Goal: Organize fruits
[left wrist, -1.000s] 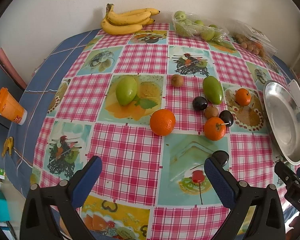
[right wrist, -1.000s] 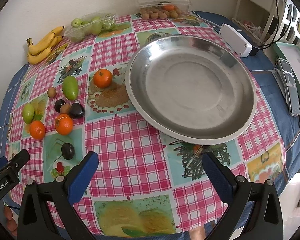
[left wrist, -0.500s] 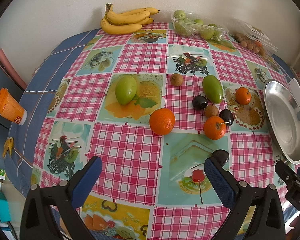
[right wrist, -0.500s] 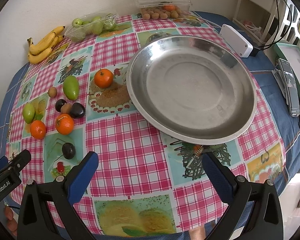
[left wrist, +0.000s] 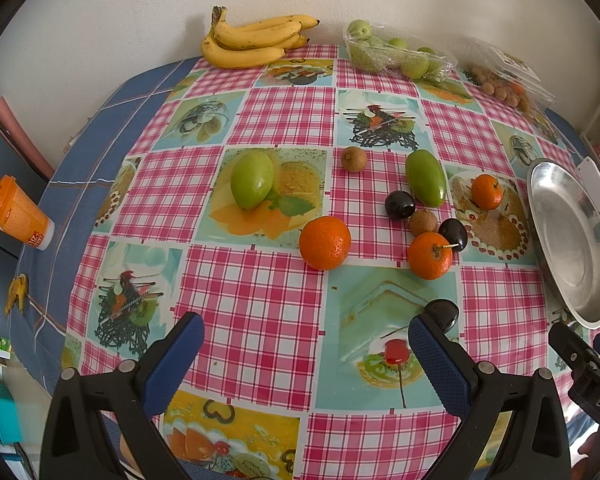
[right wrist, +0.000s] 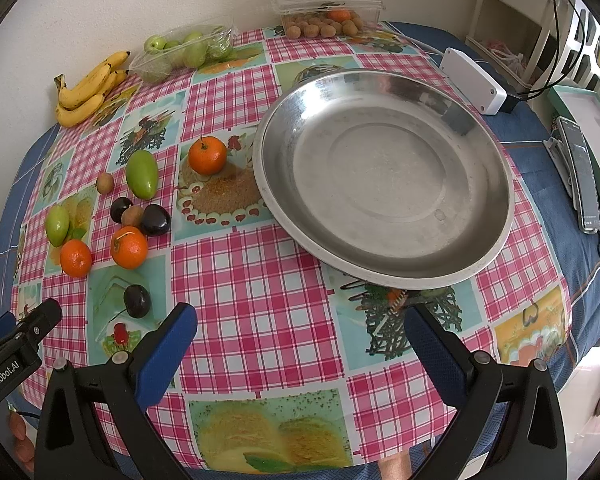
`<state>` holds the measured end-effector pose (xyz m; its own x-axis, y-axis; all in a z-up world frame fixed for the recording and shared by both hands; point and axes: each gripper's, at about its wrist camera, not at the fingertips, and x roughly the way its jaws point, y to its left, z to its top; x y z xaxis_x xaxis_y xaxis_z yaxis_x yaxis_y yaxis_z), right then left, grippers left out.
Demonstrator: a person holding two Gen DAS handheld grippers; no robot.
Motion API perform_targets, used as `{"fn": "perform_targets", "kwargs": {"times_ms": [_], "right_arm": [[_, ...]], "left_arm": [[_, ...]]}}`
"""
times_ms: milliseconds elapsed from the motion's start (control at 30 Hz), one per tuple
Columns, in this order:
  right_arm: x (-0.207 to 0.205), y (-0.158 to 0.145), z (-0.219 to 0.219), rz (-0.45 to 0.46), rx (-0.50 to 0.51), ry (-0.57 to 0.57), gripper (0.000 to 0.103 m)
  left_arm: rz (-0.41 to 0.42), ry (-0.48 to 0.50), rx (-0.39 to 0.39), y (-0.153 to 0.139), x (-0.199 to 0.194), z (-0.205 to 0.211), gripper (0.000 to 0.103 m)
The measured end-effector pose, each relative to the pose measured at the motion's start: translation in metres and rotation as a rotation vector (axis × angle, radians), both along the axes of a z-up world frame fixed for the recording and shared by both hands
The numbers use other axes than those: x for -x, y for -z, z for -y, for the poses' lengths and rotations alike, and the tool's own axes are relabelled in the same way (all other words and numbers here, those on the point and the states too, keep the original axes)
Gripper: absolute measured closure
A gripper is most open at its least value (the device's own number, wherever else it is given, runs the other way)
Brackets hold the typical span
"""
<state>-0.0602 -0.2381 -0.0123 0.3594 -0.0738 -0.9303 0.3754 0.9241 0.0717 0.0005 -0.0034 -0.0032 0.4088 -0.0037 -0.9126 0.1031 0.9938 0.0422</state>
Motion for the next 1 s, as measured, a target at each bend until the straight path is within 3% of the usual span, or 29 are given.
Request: {"fn": "perform_targets", "kwargs": {"times_ms": [467, 700, 1000], "right_arm": [[-0.008, 0.002, -0.017, 0.014, -0.017, -0.037, 0.0], [-0.024, 0.001, -0.047, 0.045, -0.06, -0.109, 0.0], [-0.042, 0.015, -0.078, 0.011, -0.103, -0.17, 0.001]], "left_arm": [[0.012, -0.027, 0.017, -0.005, -0.006, -0.018, 0.0], [0.036, -0.074, 0.095, -0.006, -0.018, -0.038, 0.0], [0.022, -0.084, 0.171, 0.009, -0.04, -0.044, 0.0]]}}
